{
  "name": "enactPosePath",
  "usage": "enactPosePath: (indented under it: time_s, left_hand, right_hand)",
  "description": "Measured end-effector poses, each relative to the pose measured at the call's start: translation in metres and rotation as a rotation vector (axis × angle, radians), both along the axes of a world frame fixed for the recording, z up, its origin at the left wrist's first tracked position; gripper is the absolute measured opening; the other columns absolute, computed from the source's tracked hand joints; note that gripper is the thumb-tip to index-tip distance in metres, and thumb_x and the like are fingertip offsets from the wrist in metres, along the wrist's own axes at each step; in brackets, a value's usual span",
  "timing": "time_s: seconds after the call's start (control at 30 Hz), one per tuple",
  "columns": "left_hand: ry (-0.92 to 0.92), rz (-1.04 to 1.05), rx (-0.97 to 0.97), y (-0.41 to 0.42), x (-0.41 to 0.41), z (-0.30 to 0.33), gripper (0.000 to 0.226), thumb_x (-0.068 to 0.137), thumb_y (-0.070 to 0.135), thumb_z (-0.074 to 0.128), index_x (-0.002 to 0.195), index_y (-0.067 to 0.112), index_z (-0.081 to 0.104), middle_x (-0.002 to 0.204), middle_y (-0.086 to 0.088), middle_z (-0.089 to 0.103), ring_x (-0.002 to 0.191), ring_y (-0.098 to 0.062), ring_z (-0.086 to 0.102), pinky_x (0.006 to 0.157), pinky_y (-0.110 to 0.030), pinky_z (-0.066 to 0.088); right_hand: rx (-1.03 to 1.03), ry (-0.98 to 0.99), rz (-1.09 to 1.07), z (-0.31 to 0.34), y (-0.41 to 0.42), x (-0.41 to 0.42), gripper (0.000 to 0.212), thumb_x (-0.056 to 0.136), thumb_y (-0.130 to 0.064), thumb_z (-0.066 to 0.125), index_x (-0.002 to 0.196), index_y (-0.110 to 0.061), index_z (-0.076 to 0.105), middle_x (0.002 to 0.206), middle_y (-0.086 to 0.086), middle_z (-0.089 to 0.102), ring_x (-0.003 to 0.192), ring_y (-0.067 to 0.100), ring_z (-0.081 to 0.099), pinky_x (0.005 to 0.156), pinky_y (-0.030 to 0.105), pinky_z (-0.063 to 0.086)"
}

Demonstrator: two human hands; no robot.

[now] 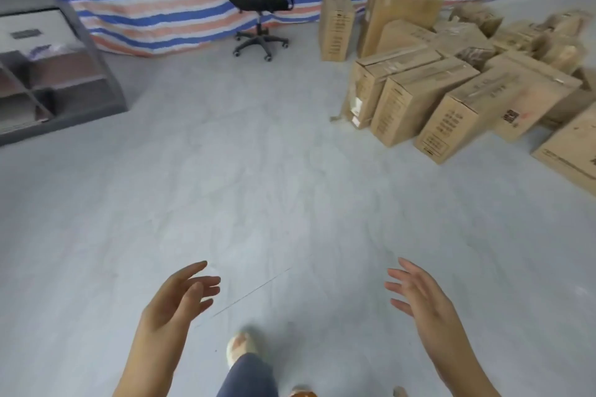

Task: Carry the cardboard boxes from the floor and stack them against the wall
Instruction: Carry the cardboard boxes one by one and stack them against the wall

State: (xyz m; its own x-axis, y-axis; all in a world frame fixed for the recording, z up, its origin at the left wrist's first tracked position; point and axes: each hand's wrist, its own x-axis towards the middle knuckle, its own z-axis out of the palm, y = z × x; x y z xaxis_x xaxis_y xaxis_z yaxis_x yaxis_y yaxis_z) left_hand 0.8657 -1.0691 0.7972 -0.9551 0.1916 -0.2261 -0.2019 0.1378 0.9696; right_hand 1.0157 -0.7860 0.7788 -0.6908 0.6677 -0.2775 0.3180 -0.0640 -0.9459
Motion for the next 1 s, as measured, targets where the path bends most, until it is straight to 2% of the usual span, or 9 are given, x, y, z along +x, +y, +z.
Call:
enactPosePath:
  time_s: [0.2, 0.47, 0.6, 0.77, 0.87, 1.0]
  left_hand:
    - [-0.014, -0.118, 0.003, 0.085, -0.076, -0.011, 0.026, 0.097, 0.007, 0.047, 0.107, 0.021, 0.067, 0.095, -0.004, 0.074, 0.088, -0.016, 0.070, 0.077, -0.025, 0.057]
    - [0.020, -0.372, 0.002, 0.232, -0.249, 0.002, 0.026, 0.095, 0.005, 0.048, 0.106, 0.020, 0.067, 0.093, -0.004, 0.074, 0.087, -0.017, 0.070, 0.077, -0.025, 0.057]
    - [0.033, -0.545, -0.042, 0.308, -0.316, 0.010, 0.028, 0.096, 0.005, 0.048, 0.108, 0.022, 0.066, 0.096, -0.003, 0.073, 0.089, -0.016, 0.069, 0.083, -0.034, 0.052]
    - [-0.004, -0.679, -0.068, 0.406, -0.358, 0.003, 0.028, 0.096, 0.006, 0.048, 0.107, 0.023, 0.066, 0.096, -0.004, 0.073, 0.088, -0.016, 0.069, 0.085, -0.038, 0.049]
    - [-0.019, -0.730, -0.087, 0.469, -0.373, -0.007, 0.029, 0.096, 0.003, 0.048, 0.107, 0.023, 0.066, 0.095, -0.003, 0.073, 0.087, -0.016, 0.069, 0.085, -0.038, 0.049]
    - [0.003, -0.710, -0.079, 0.566, -0.394, -0.015, 0.029, 0.096, 0.002, 0.047, 0.107, 0.022, 0.066, 0.095, -0.002, 0.073, 0.086, -0.015, 0.069, 0.084, -0.036, 0.050]
  right_hand:
    - [0.007, -0.022, -0.150, -0.014, 0.063, -0.043, 0.027, 0.098, -0.017, 0.045, 0.121, -0.019, 0.059, 0.110, -0.003, 0.068, 0.092, 0.005, 0.068, 0.076, 0.017, 0.055]
    - [0.040, 0.035, -0.409, -0.008, 0.175, -0.158, 0.027, 0.099, -0.020, 0.045, 0.121, -0.023, 0.059, 0.110, -0.007, 0.068, 0.095, 0.005, 0.068, 0.077, 0.019, 0.056]
    - [0.036, 0.036, -0.517, -0.004, 0.217, -0.200, 0.024, 0.098, -0.022, 0.045, 0.117, -0.028, 0.059, 0.110, -0.009, 0.068, 0.094, 0.004, 0.068, 0.077, 0.026, 0.056]
    - [-0.016, -0.012, -0.636, -0.015, 0.273, -0.224, 0.024, 0.099, -0.021, 0.043, 0.116, -0.027, 0.058, 0.110, -0.007, 0.066, 0.093, 0.007, 0.068, 0.075, 0.024, 0.052]
    - [-0.033, -0.030, -0.685, -0.027, 0.323, -0.233, 0.024, 0.099, -0.018, 0.043, 0.117, -0.023, 0.058, 0.111, -0.003, 0.067, 0.097, 0.012, 0.067, 0.075, 0.026, 0.056]
    - [-0.025, -0.028, -0.683, -0.033, 0.420, -0.252, 0.026, 0.100, -0.018, 0.042, 0.120, -0.019, 0.057, 0.113, 0.000, 0.066, 0.100, 0.016, 0.066, 0.083, 0.032, 0.054]
